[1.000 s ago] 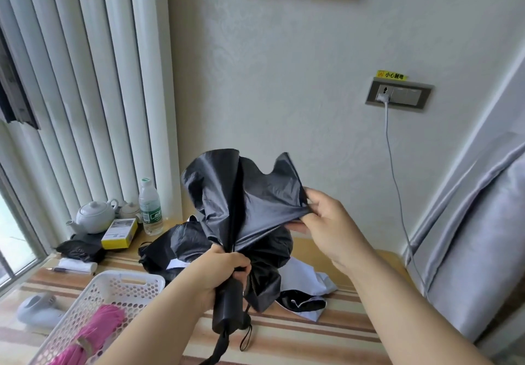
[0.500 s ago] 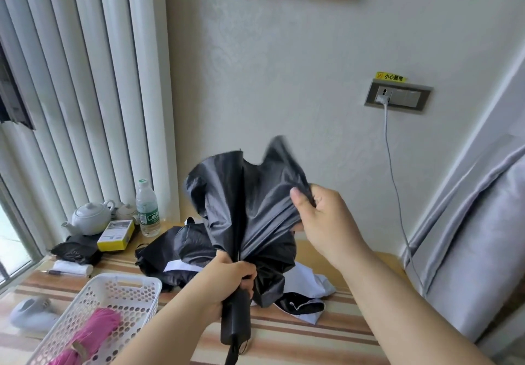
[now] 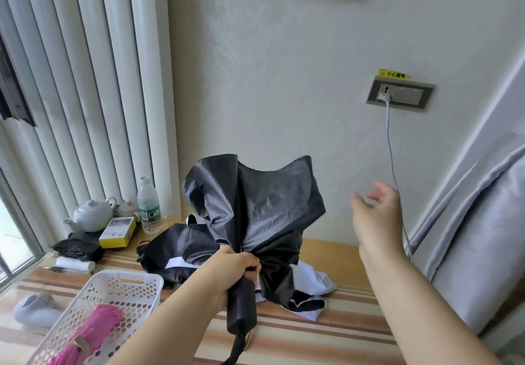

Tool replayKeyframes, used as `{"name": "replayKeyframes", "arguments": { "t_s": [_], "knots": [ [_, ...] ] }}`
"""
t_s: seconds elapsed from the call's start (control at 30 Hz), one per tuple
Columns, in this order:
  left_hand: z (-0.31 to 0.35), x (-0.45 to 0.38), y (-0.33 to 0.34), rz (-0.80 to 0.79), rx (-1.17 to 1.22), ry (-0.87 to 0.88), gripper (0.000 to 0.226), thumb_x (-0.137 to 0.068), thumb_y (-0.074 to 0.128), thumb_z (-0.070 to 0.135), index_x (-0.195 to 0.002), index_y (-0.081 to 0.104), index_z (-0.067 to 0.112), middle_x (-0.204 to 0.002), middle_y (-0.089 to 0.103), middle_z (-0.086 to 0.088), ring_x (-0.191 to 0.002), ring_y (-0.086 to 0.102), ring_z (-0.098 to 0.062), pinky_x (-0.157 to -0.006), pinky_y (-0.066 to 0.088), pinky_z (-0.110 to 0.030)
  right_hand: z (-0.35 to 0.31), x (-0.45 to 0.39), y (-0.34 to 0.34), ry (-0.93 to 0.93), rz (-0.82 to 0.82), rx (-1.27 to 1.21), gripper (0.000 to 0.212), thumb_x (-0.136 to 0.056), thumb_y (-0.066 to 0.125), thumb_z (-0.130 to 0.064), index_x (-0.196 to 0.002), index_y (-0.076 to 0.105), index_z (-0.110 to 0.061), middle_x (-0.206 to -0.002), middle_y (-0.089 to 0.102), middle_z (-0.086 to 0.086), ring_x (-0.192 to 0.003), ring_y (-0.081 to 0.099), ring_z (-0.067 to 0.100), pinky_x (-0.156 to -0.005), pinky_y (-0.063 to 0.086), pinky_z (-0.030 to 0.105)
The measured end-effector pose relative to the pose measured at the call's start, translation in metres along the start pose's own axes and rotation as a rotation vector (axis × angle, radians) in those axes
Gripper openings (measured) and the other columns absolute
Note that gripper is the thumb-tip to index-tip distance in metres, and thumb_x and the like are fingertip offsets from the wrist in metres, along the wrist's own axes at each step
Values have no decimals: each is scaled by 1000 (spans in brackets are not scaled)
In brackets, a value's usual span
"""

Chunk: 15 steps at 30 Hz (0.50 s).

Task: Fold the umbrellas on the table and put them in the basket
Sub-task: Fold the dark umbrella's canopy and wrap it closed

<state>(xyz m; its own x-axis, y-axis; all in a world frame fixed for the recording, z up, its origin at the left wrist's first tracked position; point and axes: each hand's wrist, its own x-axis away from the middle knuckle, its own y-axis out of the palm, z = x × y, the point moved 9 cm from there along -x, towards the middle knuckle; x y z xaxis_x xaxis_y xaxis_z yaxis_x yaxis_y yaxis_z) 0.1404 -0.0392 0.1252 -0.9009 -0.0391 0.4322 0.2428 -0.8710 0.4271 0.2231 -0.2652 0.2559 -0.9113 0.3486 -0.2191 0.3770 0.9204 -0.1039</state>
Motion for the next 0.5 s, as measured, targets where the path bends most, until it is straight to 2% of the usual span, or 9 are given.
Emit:
{"name": "replayKeyframes", "arguments": {
  "t_s": [0.03, 0.1, 0.17, 0.2, 0.27, 0.33, 0.4, 0.47, 0.5],
  "knots": [
    [-1, -2, -2, 28, -59, 3, 25, -88, 46, -10, -99, 32, 7, -60, 46, -9, -37, 35, -12, -40, 35, -21, -18, 9, 0, -144, -9, 120, 33, -91, 59, -10, -122, 50, -18, -111, 56, 2, -74, 53, -2, -61, 39, 14],
    [-1, -2, -4, 91, -198, 21, 25, -87, 45, -9, -99, 30, 6, -59, 41, -7, -40, 34, -13, -42, 35, -23, -47, 42, 25, -358, -196, 220, 18, -87, 62, -13, -101, 55, -22, -89, 61, -6, -69, 54, -3, -60, 37, 13],
    [0, 0, -4, 163, -368, 44, 29, -86, 47, -5, -109, 31, 5, -65, 42, -7, -49, 39, -17, -49, 39, -27, -46, 77, 65, -356, -500, 425, 17, -87, 64, -30, -101, 58, -22, -83, 62, -10, -73, 57, -4, -65, 39, 16],
    [2, 2, -3, 189, -456, 59, 42, -87, 49, -1, -123, 29, 7, -67, 45, -8, -54, 43, -18, -53, 43, -30, -30, 88, 82, -277, -643, 577, 35, -87, 60, -46, -112, 56, -21, -94, 64, -8, -84, 59, -1, -70, 40, 20],
    [3, 4, 1, 207, -604, 90, 75, -88, 52, 8, -147, 6, 15, -72, 54, -8, -62, 51, -19, -61, 48, -31, 7, 95, 98, -35, -812, 764, 75, -83, 48, -71, -135, 43, -17, -126, 57, -1, -111, 56, 15, -80, 41, 26],
    [6, 5, 6, 218, -745, 182, 83, -89, 53, 11, -150, -3, 16, -83, 59, -3, -66, 53, -12, -58, 45, -21, 31, 95, 108, 173, -843, 655, 101, -68, 47, -85, -141, 39, -15, -136, 51, 3, -118, 54, 23, -92, 48, 33],
    [9, 1, 9, 242, -784, 320, 74, -87, 56, 10, -145, 13, 26, -104, 62, 1, -75, 52, 2, -59, 44, -10, 42, 97, 116, 258, -798, 486, 112, -49, 53, -87, -137, 44, -17, -130, 56, 3, -113, 58, 24, -93, 52, 42],
    [10, -2, 9, 245, -791, 406, 71, -87, 57, 7, -132, 16, 43, -126, 56, -2, -91, 48, 4, -73, 42, -11, 51, 100, 121, 316, -754, 344, 105, -52, 65, -78, -135, 46, -18, -125, 60, 3, -111, 59, 25, -92, 53, 45],
    [11, 3, 13, 221, -835, 404, 71, -87, 57, 8, -129, 14, 44, -127, 55, 1, -96, 49, 0, -76, 42, -13, 55, 101, 123, 334, -723, 290, 93, -61, 71, -69, -134, 47, -17, -124, 61, 4, -111, 59, 26, -92, 53, 45]
  ]
}}
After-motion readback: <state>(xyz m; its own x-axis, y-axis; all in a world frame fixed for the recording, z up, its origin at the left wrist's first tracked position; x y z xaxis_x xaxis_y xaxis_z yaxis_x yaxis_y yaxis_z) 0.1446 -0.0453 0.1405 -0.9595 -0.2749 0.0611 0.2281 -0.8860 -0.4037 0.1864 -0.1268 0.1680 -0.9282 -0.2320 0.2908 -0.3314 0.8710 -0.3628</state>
